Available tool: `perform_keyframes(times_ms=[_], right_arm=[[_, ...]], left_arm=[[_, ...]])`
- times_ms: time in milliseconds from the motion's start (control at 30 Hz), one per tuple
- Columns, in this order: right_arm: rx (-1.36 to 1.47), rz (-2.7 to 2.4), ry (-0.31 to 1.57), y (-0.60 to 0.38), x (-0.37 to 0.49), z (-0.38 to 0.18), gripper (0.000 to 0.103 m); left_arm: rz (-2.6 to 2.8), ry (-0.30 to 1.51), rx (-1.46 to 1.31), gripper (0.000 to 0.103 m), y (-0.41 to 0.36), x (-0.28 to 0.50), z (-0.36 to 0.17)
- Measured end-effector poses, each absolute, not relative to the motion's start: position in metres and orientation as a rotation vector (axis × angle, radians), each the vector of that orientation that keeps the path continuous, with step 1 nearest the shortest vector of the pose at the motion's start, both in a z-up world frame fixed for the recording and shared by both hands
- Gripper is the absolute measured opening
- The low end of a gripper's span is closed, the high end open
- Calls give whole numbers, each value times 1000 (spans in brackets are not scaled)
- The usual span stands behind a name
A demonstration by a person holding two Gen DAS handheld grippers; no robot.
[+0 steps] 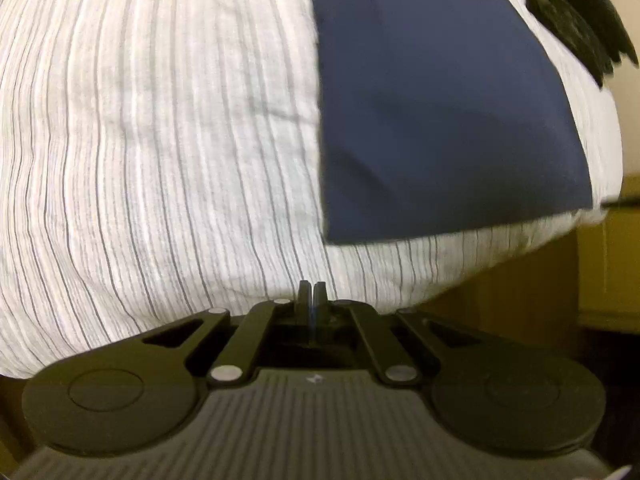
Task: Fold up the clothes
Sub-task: 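Pull the navy top's hem with both grippers to flatten it on the bed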
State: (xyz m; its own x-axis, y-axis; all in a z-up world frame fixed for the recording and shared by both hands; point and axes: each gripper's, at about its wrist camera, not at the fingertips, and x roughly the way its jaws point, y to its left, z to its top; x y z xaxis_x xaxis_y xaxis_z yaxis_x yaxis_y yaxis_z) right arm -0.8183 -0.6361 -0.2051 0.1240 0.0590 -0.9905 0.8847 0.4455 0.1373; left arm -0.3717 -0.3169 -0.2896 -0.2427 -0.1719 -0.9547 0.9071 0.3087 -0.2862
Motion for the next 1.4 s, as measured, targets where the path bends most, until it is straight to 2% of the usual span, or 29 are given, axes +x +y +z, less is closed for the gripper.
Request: perform_keyframes(times_ms=[67, 133, 200, 233, 300, 333, 367, 567, 633, 700, 733, 800, 833, 933, 1033, 1100, 1233, 1400], right_arm=[[970, -798, 1302, -636, -824, -208, 0], [1010, -846, 1269, -637, -830, -209, 0], [1035, -886, 1216, -638, -831, -208, 0], [1031, -890, 1197, -638, -827, -207, 0], [1008, -888, 1172, -639, -816, -204, 31], [990, -885, 1156, -639, -810, -202, 75], [969, -881, 1137, -639, -804, -201, 83], [986, -806, 1116, -642, -795, -220, 83], [1013, -800, 1107, -643, -803, -230, 83], [1068, -784, 1062, -647, -813, -243, 83], [1105, -771, 1031, -649, -818, -249, 82], [1176, -742, 973, -653, -825, -258, 36], [1212, -724, 951, -654, -827, -259, 4], [1306, -674, 861, -658, -832, -242, 2], [1247, -641, 830, -666, -836, -191, 1], [1185, -631, 831, -672, -839, -156, 0], [1081, -649, 991, -666, -840, -159, 0], [1051, -645, 1136, -656, -833, -214, 1]], left_arm=[[-1208, 1423, 684, 0, -323, -363, -291], [-1217, 1409, 634, 9, -332, -353, -293], [-1229, 1401, 604, 26, -345, -348, -300], [-1242, 1402, 603, 27, -350, -348, -304], [-1276, 1411, 610, 29, -361, -350, -312], [-1296, 1416, 619, 31, -365, -353, -317], [-1313, 1423, 624, 33, -367, -356, -321], [-1386, 1489, 642, 30, -372, -376, -346], [-1394, 1499, 645, 22, -373, -381, -350], [-1395, 1512, 644, 2, -373, -382, -351], [-1398, 1511, 649, 1, -373, -382, -348], [-1407, 1500, 659, 0, -371, -381, -339], [-1414, 1492, 663, 0, -370, -381, -331], [-1430, 1448, 685, 0, -364, -376, -294], [-1450, 1404, 652, 0, -357, -372, -241], [-1446, 1397, 643, 0, -353, -378, -226], [-1405, 1453, 676, 0, -346, -399, -252], [-1312, 1502, 760, 0, -345, -424, -302]])
